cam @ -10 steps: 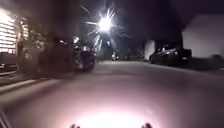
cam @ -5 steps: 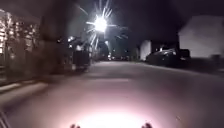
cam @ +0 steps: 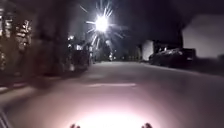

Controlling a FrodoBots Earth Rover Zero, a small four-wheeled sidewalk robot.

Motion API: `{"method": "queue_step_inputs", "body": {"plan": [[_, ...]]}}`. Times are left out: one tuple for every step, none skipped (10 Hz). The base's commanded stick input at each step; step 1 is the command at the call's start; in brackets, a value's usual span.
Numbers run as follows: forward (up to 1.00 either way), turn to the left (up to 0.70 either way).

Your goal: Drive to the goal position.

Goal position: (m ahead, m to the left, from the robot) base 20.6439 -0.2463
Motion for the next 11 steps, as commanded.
{"method": "queue_step_inputs", "body": {"plan": [[1.00, 0.00], [1.00, 0.00], [1.00, 0.00], [1.00, 0.00], [1.00, 0.00], [1.00, 0.00], [1.00, 0.00], [1.00, 0.00], [1.00, 0.00], [1.00, 0.00], [1.00, 0.00]]}}
